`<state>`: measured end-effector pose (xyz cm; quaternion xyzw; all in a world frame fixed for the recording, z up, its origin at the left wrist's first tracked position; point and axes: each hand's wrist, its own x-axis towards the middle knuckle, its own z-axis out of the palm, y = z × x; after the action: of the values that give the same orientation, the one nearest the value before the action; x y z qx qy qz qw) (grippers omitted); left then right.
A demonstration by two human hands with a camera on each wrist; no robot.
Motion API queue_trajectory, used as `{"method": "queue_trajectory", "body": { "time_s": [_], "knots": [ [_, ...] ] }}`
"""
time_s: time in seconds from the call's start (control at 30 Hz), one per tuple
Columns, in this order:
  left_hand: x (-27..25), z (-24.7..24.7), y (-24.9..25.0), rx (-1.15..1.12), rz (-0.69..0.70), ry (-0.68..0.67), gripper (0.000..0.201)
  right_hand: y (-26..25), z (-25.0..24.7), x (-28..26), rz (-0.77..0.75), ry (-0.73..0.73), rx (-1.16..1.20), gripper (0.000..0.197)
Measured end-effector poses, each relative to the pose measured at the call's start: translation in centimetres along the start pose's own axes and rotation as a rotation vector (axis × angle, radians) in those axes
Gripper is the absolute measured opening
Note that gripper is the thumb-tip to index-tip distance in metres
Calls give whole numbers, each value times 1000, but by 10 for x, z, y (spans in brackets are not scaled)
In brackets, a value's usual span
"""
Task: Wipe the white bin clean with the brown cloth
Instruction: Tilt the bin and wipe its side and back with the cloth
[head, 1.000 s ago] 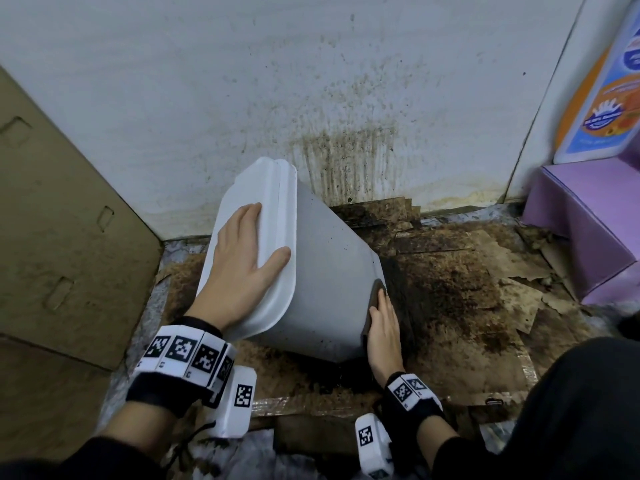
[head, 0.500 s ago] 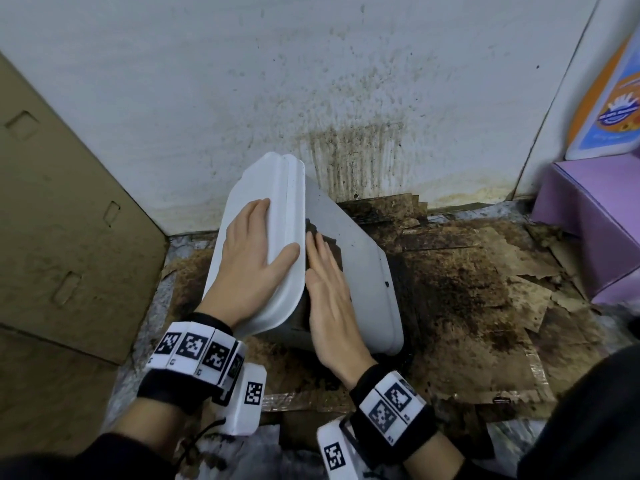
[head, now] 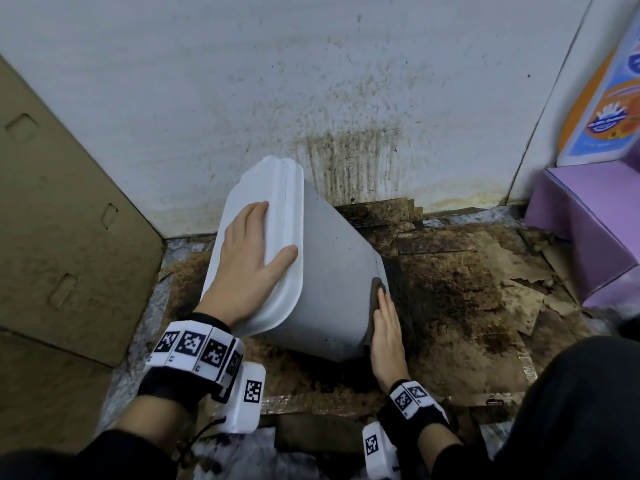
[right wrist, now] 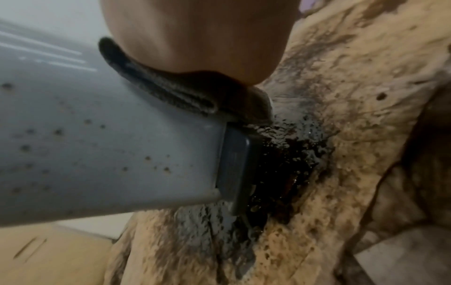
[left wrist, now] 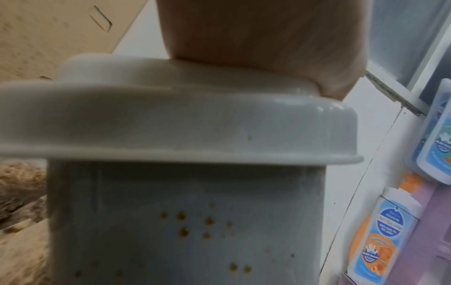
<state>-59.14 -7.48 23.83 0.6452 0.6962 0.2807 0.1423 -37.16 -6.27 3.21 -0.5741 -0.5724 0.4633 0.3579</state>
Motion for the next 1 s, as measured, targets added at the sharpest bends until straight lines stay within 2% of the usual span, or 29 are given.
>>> {"method": "queue_trajectory", "body": {
  "time_s": [0.13,0.2,0.3,0.4,0.5,0.63,1.0],
  "knots": [
    [-2,-2,-3,-14,-18,-16,91,-13,5,-2,-51,-11,-59,48],
    [-2,-3,-3,-10,-14,-29,93,-32,11,-4,-120,-25,-47,46],
    [-2,-1,1,-10,-6,-31,95,-77,17,-11,-256,-54,-34,55],
    [-2,-1,0,-17,-8,-23,95,-124,16,-15,-322,-156,56,54],
    [-2,-2,-3,-22,-15,-19,94,-149,7,-13,-287,-308,172,53],
    [0,-2,-1,0,1,-23,93,-158,1,-5,-318,-411,99,52],
    [0,0,9,6,27,-25,90,-167,5,122,-379,-508,-193,59]
  ]
}}
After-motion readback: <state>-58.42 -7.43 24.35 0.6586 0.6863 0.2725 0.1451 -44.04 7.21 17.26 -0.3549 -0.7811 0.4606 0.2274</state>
